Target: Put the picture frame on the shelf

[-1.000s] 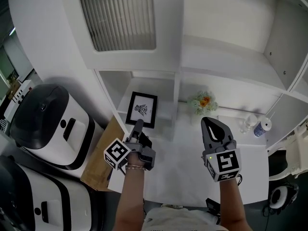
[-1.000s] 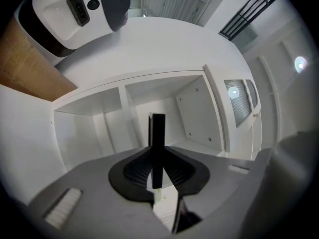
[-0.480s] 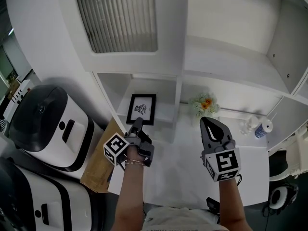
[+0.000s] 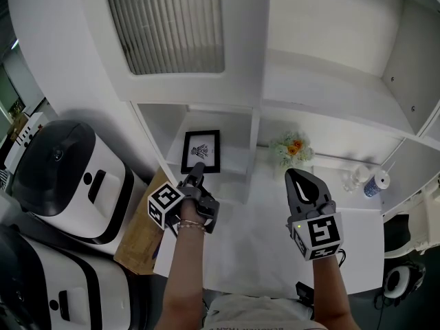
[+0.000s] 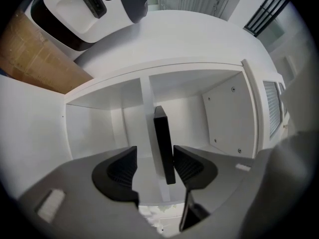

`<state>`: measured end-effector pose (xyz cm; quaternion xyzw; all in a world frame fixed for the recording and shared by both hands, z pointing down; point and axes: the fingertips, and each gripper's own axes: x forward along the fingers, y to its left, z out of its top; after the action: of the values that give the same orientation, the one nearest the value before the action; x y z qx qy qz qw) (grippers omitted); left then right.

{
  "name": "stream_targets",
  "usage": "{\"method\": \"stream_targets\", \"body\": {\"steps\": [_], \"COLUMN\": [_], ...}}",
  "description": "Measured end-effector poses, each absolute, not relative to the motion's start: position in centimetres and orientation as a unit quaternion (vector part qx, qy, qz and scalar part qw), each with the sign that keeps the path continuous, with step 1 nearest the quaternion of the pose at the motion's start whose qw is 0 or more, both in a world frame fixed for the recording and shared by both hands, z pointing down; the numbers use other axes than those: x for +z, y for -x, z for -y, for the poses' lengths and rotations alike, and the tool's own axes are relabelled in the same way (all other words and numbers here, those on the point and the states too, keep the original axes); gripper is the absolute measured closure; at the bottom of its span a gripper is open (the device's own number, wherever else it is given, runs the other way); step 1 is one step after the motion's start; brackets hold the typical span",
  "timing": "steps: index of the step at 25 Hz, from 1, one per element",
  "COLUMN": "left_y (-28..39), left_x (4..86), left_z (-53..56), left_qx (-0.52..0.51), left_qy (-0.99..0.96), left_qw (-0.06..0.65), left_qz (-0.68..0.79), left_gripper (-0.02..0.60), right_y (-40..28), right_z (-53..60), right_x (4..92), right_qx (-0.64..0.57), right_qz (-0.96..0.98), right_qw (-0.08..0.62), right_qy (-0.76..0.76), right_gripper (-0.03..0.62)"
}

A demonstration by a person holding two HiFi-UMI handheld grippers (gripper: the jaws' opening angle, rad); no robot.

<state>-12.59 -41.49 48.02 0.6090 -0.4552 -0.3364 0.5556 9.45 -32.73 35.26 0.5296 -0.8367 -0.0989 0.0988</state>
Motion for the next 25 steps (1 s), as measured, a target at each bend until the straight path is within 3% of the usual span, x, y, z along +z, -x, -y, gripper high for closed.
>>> {"method": "stream_targets", "body": {"steps": [25], "left_y": [11.5], "left_x": [47.4], "left_z": [44.3], "left_qx": [-0.261], "left_qy": [-0.634], "left_qw": [0.546], "left_qz": [0.481], "left_gripper": [0.368], "right_y": [-10.7], "right_z": [31.5], "right_x": [35.5], "right_qx": [-0.099], "right_qz": [0.835], "right_qw": [0.113], "right_qy": [-0.529], "right_gripper": [0.586]}}
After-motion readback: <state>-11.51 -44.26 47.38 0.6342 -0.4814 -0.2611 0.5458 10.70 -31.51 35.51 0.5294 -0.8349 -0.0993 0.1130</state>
